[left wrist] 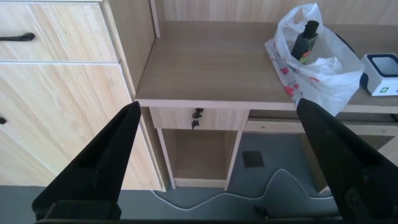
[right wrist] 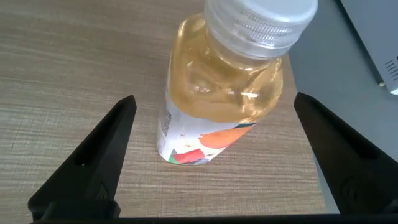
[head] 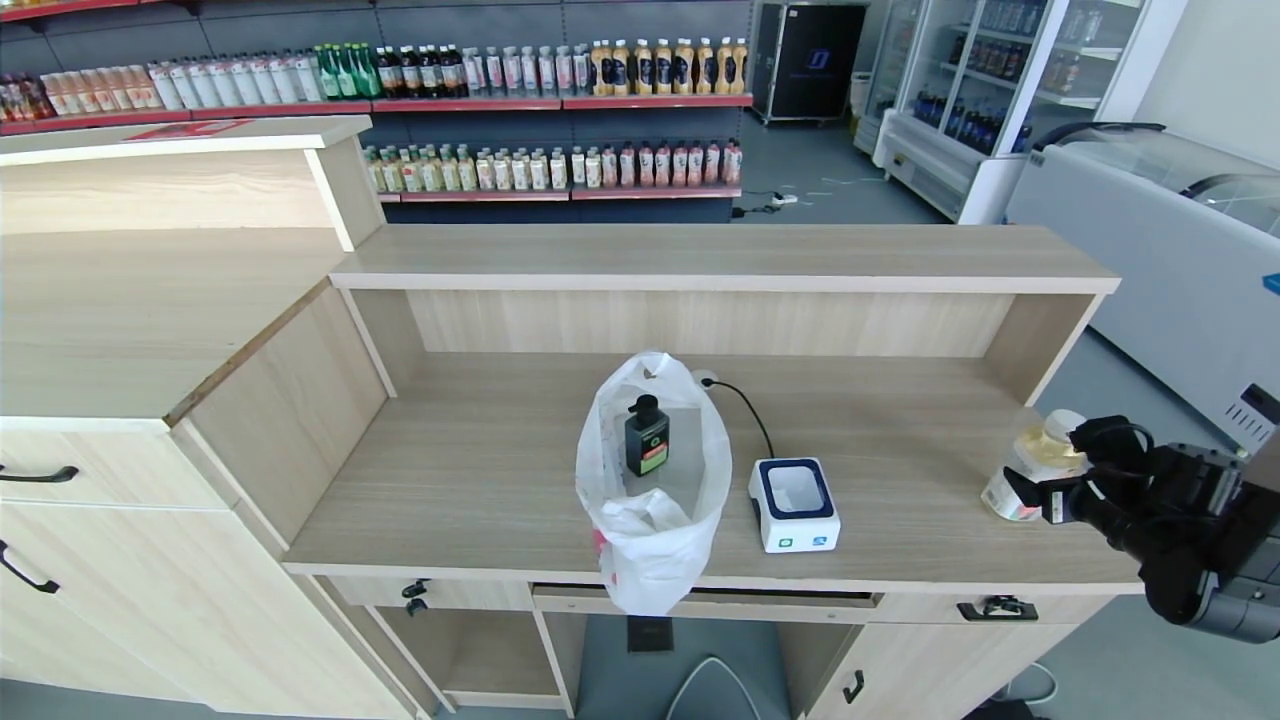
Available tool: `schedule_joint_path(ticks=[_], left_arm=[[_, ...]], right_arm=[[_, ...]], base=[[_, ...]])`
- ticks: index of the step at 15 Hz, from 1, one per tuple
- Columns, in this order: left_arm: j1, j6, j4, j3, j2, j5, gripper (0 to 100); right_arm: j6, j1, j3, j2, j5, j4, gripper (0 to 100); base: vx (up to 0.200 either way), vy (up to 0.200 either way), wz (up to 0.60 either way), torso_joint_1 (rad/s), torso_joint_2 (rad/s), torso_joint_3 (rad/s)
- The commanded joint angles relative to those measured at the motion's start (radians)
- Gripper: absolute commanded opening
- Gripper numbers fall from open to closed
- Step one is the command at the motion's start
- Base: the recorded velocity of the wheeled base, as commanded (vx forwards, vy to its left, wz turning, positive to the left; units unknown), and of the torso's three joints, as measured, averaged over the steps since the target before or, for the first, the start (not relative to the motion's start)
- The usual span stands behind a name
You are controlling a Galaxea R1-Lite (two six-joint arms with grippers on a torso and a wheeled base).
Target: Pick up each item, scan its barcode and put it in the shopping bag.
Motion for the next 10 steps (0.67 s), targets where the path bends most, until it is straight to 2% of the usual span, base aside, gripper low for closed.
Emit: schedule_joint_path(ticks=[1,10], left_arm=[[0.0,0.0,0.0,0.0,0.0,0.0,100],[0.0,0.0,0.0,0.0,0.0,0.0,100]], right_arm=[[-0.01,0.01,-0.002,0.027,0.0,-0.001,100],[-0.034,0.01,-0.104,0.094,0.0,-0.001,100]], base=[[0.0,0.0,0.0,0.0,0.0,0.0],[0.0,0.0,0.0,0.0,0.0,0.0]])
